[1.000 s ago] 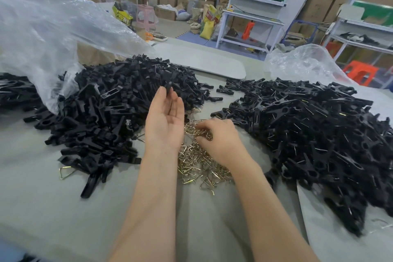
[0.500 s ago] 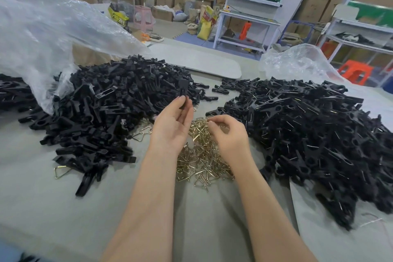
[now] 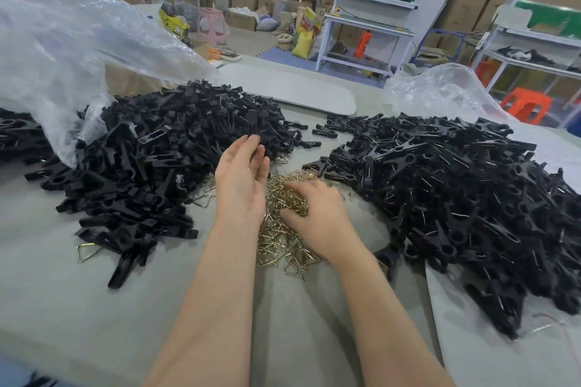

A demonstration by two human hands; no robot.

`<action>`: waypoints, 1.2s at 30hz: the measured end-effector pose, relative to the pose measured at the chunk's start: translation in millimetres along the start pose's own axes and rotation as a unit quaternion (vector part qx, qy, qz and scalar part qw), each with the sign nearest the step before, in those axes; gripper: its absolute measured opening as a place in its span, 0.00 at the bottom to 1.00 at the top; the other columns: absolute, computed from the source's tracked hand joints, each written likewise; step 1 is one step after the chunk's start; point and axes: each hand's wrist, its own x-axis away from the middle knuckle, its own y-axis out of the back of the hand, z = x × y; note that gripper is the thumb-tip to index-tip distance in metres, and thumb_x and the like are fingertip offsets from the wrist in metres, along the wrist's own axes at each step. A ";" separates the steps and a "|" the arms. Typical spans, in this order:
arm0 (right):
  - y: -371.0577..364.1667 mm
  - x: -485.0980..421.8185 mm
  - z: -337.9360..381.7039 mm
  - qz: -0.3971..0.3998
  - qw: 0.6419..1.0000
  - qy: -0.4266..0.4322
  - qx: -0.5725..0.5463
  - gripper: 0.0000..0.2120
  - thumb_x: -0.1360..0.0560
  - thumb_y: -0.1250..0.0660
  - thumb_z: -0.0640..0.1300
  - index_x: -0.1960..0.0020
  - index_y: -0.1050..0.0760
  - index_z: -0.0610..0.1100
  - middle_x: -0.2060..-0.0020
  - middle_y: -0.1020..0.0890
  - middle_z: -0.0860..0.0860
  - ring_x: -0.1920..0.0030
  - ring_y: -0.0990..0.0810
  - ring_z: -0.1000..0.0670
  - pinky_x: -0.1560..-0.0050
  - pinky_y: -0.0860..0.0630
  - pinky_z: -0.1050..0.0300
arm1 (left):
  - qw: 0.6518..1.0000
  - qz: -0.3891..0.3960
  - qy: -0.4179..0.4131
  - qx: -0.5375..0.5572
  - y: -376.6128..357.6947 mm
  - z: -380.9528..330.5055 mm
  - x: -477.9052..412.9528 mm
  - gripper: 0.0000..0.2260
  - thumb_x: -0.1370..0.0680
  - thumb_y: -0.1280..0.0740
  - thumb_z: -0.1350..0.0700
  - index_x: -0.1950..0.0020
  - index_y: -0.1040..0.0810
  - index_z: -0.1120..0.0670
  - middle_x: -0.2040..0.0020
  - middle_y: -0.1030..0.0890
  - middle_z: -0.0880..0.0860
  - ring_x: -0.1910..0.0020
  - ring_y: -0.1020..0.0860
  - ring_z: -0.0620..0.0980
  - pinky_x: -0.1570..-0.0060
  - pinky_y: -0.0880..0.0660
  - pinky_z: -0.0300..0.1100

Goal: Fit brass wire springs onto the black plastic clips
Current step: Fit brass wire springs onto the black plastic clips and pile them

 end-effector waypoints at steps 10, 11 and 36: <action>4.1 -0.9 0.5 -0.148 0.939 -0.062 -0.305 0.07 0.23 0.34 0.43 0.48 0.25 0.53 0.56 0.17 0.54 0.56 0.19 0.58 0.55 0.25 0.64 | 0.998 0.028 0.017 -0.062 -2.0 7.5 1.9 0.06 0.23 0.33 0.64 0.49 0.22 0.55 0.61 0.18 0.49 0.61 0.19 0.42 0.59 0.22 0.34; 2.5 -0.2 0.7 -0.130 0.948 -0.060 -0.284 0.07 0.23 0.35 0.42 0.46 0.24 0.51 0.54 0.16 0.52 0.56 0.19 0.56 0.53 0.24 0.63 | 0.997 0.027 0.008 -0.069 -2.2 7.6 2.5 0.06 0.23 0.33 0.64 0.49 0.22 0.55 0.61 0.18 0.49 0.60 0.19 0.42 0.58 0.22 0.34; 42.3 0.9 -20.9 -0.215 0.788 -0.144 -0.558 0.04 0.24 0.34 0.35 0.53 0.23 0.41 0.65 0.16 0.48 0.65 0.16 0.54 0.63 0.22 0.67 | 0.747 0.143 -0.227 -0.608 -1.5 25.4 12.8 0.09 0.26 0.28 0.56 0.51 0.25 0.45 0.55 0.26 0.40 0.56 0.28 0.36 0.56 0.34 0.29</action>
